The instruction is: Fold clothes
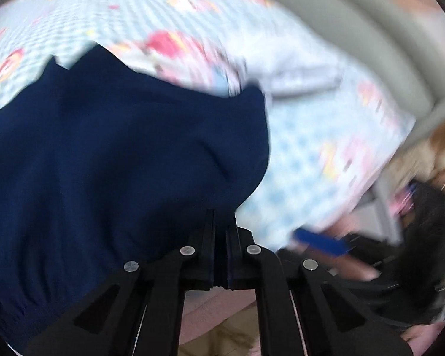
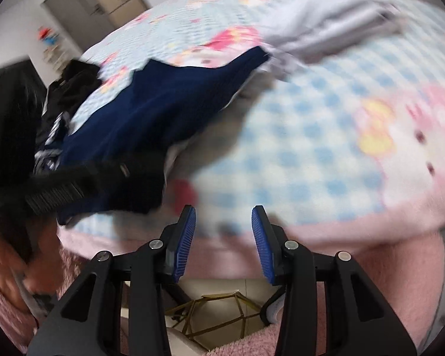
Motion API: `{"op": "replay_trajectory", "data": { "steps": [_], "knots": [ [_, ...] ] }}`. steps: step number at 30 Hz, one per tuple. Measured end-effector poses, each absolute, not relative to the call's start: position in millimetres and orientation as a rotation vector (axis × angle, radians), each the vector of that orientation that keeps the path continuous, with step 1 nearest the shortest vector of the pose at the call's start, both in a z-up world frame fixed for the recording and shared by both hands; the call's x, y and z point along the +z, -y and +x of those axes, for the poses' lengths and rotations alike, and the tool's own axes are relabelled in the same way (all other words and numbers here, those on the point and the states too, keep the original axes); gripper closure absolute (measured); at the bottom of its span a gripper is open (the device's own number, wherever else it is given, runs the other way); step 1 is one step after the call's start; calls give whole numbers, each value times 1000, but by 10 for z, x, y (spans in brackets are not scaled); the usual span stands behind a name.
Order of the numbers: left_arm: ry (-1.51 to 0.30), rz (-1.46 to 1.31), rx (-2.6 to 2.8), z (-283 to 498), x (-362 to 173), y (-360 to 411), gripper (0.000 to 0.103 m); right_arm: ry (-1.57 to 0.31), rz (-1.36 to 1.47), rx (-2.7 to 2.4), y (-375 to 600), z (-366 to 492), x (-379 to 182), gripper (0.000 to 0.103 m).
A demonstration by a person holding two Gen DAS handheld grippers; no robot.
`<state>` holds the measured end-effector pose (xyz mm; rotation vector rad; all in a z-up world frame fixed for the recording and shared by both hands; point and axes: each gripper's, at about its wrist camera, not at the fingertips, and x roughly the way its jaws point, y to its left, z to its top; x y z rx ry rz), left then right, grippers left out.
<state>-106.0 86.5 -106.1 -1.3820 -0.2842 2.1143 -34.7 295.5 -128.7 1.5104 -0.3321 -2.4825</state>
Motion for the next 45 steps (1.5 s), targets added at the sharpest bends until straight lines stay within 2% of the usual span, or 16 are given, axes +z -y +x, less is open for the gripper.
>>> {"op": "replay_trajectory", "data": {
  "steps": [5, 10, 14, 18, 26, 31, 34, 36, 37, 38, 39, 40, 42, 43, 44, 45],
  "knots": [
    [544, -1322, 2275, -1173, -821, 90, 100, 214, 1419, -2406, -2512, -581, -1148, 62],
    [754, -1326, 2423, -978, -939, 957, 101, 127, 1341, -2321, -1977, -689, -1076, 61],
    [864, -1346, 2469, -826, -1123, 1412, 101, 29, 1320, -2243, -1580, -677, -1101, 54],
    [951, -1368, 2496, -659, -1312, 1648, 101, -75, 1280, -2178, -1221, -640, -1150, 42],
    [940, -1408, 2458, -511, -1476, 1621, 101, -307, 1279, -2199, -908, -543, -1359, 42],
    [903, -1493, 2384, -464, -1651, 1525, 101, -331, 1316, -2274, -965, -637, -1510, 43],
    [948, -1464, 2360, -421, -1620, 1567, 98, -305, 1269, -2311, -1017, -632, -1423, 44],
    [969, -1450, 2344, -408, -1592, 1592, 91, -286, 1231, -2330, -1050, -622, -1353, 46],
    [975, -1446, 2336, -411, -1575, 1601, 76, -267, 1202, -2328, -1075, -605, -1310, 46],
    [987, -1438, 2319, -426, -1579, 1601, 66, -262, 1203, -2304, -1063, -607, -1316, 46],
    [1001, -1429, 2300, -442, -1586, 1600, 47, -258, 1206, -2278, -1047, -611, -1326, 46],
    [998, -1440, 2302, -468, -1614, 1567, 42, -255, 1210, -2252, -1032, -615, -1337, 46],
    [989, -1469, 2311, -522, -1676, 1493, 45, -237, 1226, -2223, -1020, -653, -1393, 47],
    [946, -1496, 2342, -534, -1676, 1439, 59, -222, 1240, -2223, -1025, -690, -1442, 47],
    [898, -1524, 2375, -544, -1672, 1384, 70, -207, 1254, -2222, -1030, -728, -1491, 57],
    [849, -1552, 2408, -555, -1669, 1328, 75, -158, 1255, -2219, -1064, -734, -1478, 73]
  ]
}}
